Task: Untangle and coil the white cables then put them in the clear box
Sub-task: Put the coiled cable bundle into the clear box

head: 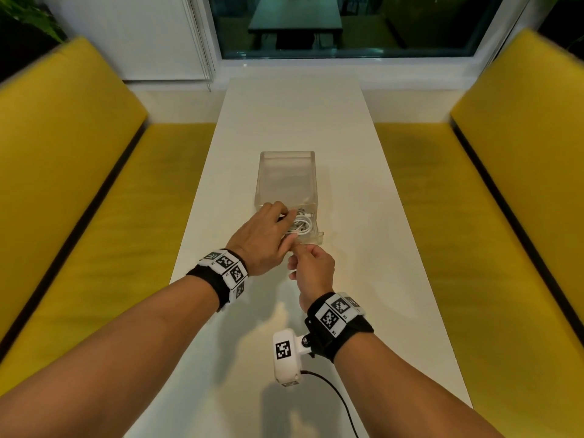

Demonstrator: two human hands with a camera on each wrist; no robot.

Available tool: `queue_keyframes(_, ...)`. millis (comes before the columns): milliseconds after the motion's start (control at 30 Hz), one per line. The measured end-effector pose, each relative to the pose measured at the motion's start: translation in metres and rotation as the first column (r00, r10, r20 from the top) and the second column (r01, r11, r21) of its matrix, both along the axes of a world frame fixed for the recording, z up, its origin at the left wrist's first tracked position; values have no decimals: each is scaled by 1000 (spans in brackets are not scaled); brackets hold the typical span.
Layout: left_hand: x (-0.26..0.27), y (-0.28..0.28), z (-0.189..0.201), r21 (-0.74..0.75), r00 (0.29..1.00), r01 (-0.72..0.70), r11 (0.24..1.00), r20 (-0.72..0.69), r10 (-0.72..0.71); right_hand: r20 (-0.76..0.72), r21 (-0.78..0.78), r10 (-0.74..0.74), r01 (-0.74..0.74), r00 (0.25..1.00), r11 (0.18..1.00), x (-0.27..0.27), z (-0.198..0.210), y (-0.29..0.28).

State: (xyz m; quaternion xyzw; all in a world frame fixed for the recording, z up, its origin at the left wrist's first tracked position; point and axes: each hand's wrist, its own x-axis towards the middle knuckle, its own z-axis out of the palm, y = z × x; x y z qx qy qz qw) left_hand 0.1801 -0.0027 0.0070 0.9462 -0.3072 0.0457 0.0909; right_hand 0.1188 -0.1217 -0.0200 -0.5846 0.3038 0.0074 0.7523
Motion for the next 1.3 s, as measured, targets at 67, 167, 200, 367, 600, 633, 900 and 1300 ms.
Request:
queue_keyframes(67, 5, 0, 5, 32, 999, -16, 999, -34, 17, 0, -11, 10, -10, 1000, 1000, -1, 0, 2)
queue_keyframes(167, 7, -9, 9, 32, 990, -133, 991, -41, 134, 1, -20, 10, -10, 1000, 1000, -2, 0, 3)
queue_keyframes(200, 6, -13, 9, -3, 983, -177, 984, -50, 177, 3, -14, 11, -11, 1000, 1000, -2, 0, 4)
queue_keyframes(367, 4, -36, 4, -301, 902, -426, 853, -217, 373, -4, -12, 0, 0, 1000, 1000, -7, -2, 8)
queue_keyframes(600, -3, -19, -5, -340, 973, -230, 912, -99, 208, 5, 8, -1, 1, 1000, 1000, -5, 0, 6)
queue_keyframes(633, -7, -14, -6, -320, 984, -179, 930, -73, 164, 10, 12, -5, 4, 1000, 1000, -3, 0, 6)
queue_keyframes(900, -18, 3, -22, -335, 997, -79, 939, -37, 71, -2, 35, -17, 17, 1000, 999, 0, 0, 2)
queue_keyframes(1300, 2, -27, -10, -438, 932, -362, 823, -190, 308, 9, -8, -9, 9, 1000, 1000, 3, 0, 6)
